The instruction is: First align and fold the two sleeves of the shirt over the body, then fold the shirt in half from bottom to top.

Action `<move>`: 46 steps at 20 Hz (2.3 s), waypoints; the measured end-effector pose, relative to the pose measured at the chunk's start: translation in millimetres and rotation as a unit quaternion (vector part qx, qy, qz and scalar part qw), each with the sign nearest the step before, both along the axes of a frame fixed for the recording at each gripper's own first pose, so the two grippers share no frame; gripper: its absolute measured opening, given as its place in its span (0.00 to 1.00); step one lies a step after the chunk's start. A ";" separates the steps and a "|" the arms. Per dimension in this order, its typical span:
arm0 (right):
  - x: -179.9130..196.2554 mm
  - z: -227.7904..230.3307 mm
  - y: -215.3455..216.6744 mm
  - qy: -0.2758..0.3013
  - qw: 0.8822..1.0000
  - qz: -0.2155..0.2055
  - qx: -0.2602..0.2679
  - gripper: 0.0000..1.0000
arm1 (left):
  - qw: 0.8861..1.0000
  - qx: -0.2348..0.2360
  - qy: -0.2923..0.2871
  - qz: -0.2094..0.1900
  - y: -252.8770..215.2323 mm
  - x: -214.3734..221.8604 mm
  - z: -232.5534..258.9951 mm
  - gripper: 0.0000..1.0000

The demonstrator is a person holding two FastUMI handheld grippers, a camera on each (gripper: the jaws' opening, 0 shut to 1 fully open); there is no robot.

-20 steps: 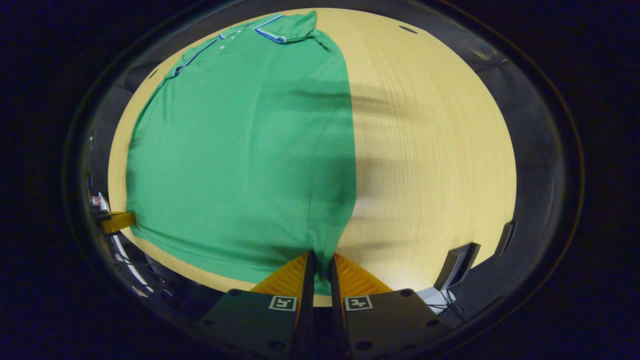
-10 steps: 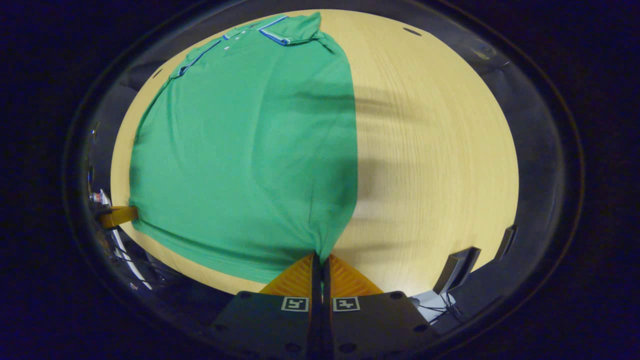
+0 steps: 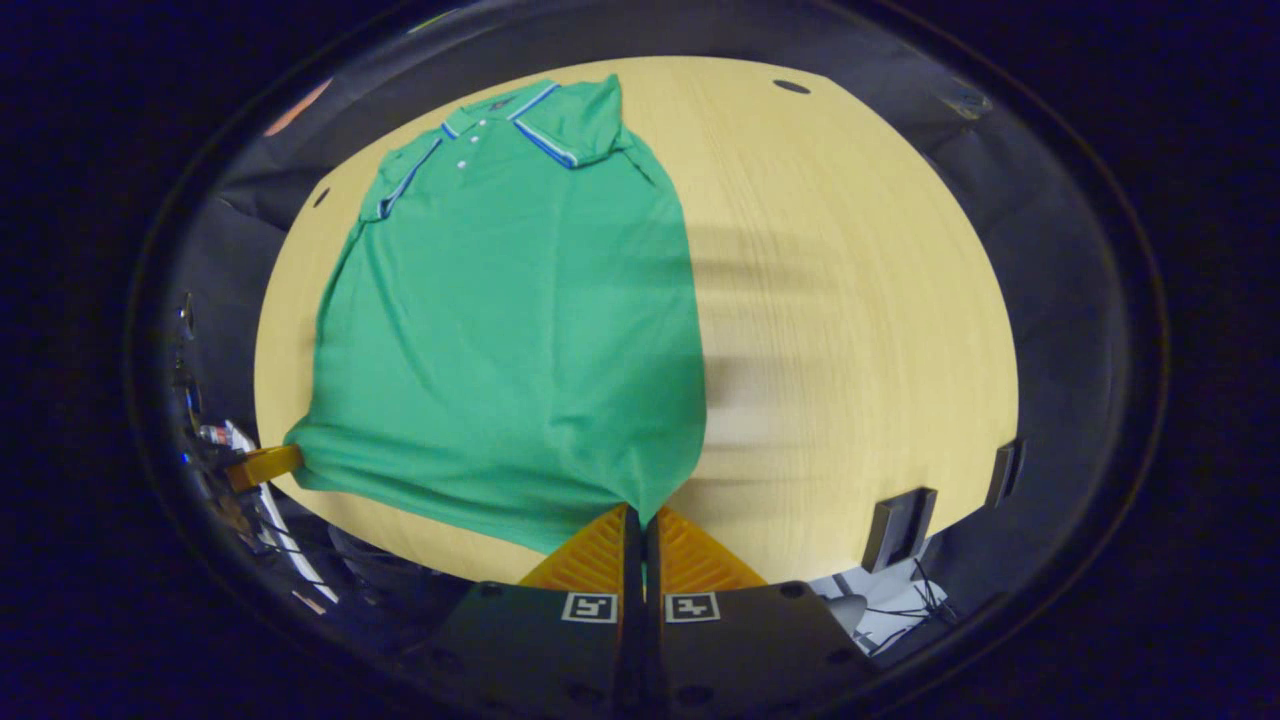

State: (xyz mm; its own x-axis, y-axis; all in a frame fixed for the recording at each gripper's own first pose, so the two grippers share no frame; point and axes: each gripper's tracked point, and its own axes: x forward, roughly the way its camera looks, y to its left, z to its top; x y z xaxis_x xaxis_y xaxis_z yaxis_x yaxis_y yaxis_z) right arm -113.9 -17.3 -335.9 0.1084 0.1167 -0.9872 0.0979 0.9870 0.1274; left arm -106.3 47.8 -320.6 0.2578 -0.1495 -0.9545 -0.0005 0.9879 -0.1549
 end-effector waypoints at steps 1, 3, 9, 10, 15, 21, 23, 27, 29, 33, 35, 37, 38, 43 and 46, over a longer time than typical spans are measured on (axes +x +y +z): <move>7.3 8.6 1.0 -0.012 1.000 0.001 -0.001 0.02 | 1.000 0.001 -0.010 -0.004 -0.5 7.6 8.3 0.03; 20.6 23.1 0.3 -0.033 0.999 0.003 -0.002 0.03 | 1.000 0.006 -0.028 -0.004 0.1 22.9 22.0 0.03; 75.2 43.4 -8.8 -0.071 0.997 -0.006 -0.010 0.03 | 0.997 0.028 -0.073 -0.024 0.7 85.9 52.5 0.03; 83.6 44.2 -10.7 -0.074 0.997 -0.008 -0.011 0.03 | 0.996 0.030 -0.079 -0.027 -0.4 95.0 55.7 0.03; 128.8 48.3 -13.6 -0.090 0.996 -0.014 -0.014 0.03 | 0.994 0.035 -0.102 -0.019 -3.5 136.2 60.5 0.03; 199.8 51.9 -5.4 -0.142 0.990 0.001 -0.017 0.03 | 0.987 0.054 -0.153 0.003 2.9 189.4 61.5 0.03; 222.9 47.7 -2.5 -0.159 0.987 0.017 -0.027 0.03 | 0.984 0.057 -0.166 0.014 3.8 211.3 61.4 0.03; 269.9 32.3 5.2 -0.181 0.982 0.025 -0.039 0.03 | 0.979 0.071 -0.189 0.018 4.4 256.1 50.3 0.03; 294.6 23.8 7.7 -0.194 0.980 0.019 -0.040 0.02 | 0.975 0.062 -0.212 0.021 -0.9 283.3 48.3 0.03; 346.1 0.7 6.8 -0.223 0.973 0.019 -0.060 0.02 | 0.967 0.055 -0.245 0.032 -3.9 332.7 37.2 0.03; 372.8 -6.2 7.6 -0.243 0.968 0.011 -0.062 0.02 | 0.966 0.053 -0.250 0.045 -4.0 353.3 32.9 0.03; 396.4 -8.5 6.4 -0.262 0.963 0.007 -0.060 0.03 | 0.962 0.056 -0.261 0.054 1.5 372.2 32.8 0.03; 408.6 -8.0 5.1 -0.273 0.960 0.002 -0.060 0.02 | 0.961 0.056 -0.266 0.054 1.5 380.1 33.2 0.03; 459.4 0.7 7.2 -0.336 0.941 -0.026 -0.036 0.02 | 0.951 0.059 -0.298 0.061 7.1 422.7 37.3 0.03; 476.5 -2.4 7.6 -0.361 0.931 -0.021 -0.039 0.04 | 0.942 0.068 -0.325 0.050 6.1 444.8 42.0 0.03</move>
